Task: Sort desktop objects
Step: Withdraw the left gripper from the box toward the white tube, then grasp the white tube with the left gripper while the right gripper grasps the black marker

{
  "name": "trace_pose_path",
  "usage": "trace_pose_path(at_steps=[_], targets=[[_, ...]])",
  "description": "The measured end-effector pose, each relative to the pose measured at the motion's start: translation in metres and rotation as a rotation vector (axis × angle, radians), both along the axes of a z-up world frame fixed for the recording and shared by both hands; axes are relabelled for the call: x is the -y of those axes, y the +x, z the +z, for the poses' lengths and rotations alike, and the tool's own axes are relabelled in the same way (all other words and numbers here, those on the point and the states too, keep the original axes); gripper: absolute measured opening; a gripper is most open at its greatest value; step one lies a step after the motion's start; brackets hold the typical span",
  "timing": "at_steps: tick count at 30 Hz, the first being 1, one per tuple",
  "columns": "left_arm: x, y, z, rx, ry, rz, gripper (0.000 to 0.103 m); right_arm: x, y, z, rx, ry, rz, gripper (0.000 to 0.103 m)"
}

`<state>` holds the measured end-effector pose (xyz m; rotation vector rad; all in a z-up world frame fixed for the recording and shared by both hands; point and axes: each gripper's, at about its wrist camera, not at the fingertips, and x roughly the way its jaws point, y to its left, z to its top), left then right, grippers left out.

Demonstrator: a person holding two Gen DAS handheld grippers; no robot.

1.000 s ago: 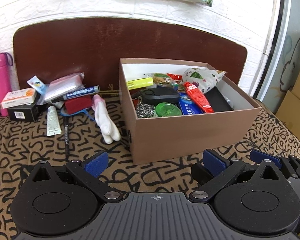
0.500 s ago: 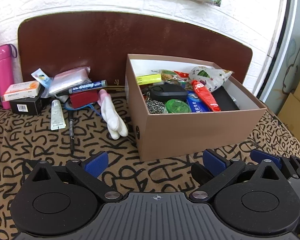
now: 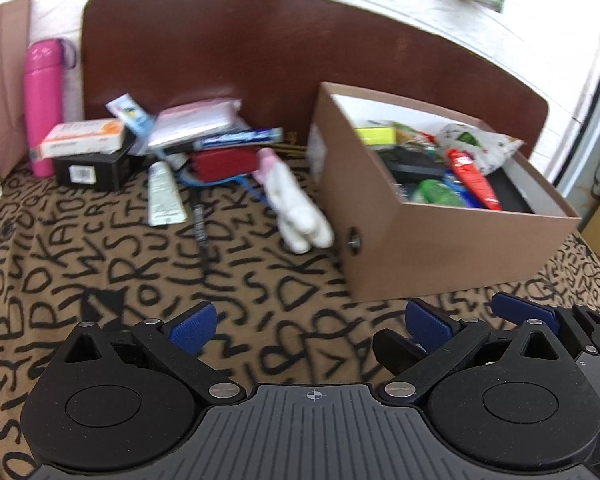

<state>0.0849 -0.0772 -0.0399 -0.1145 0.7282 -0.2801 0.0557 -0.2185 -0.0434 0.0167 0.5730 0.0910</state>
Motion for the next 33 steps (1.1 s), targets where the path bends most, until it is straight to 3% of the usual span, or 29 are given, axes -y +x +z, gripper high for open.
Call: trace_pose_path(at_steps=[6, 14, 21, 26, 33], targets=[[-0.037, 0.011, -0.002, -0.001, -0.001, 0.057, 0.103, -0.031, 0.015, -0.009, -0.025, -0.005, 0.108, 0.102], [-0.074, 0.04, -0.006, -0.009, 0.007, 0.099, 0.102, -0.07, 0.038, -0.016, -0.026, -0.023, 0.235, 0.09], [-0.093, 0.091, -0.019, -0.046, -0.018, 0.139, 0.088, -0.09, 0.067, -0.027, -0.042, -0.027, 0.262, 0.074], [-0.102, 0.126, -0.036, -0.09, -0.078, 0.168, 0.077, -0.095, 0.088, -0.037, -0.054, -0.028, 0.256, 0.064], [-0.105, 0.164, -0.046, -0.087, -0.055, 0.204, 0.066, -0.1, 0.117, -0.051, -0.069, -0.022, 0.25, 0.051]])
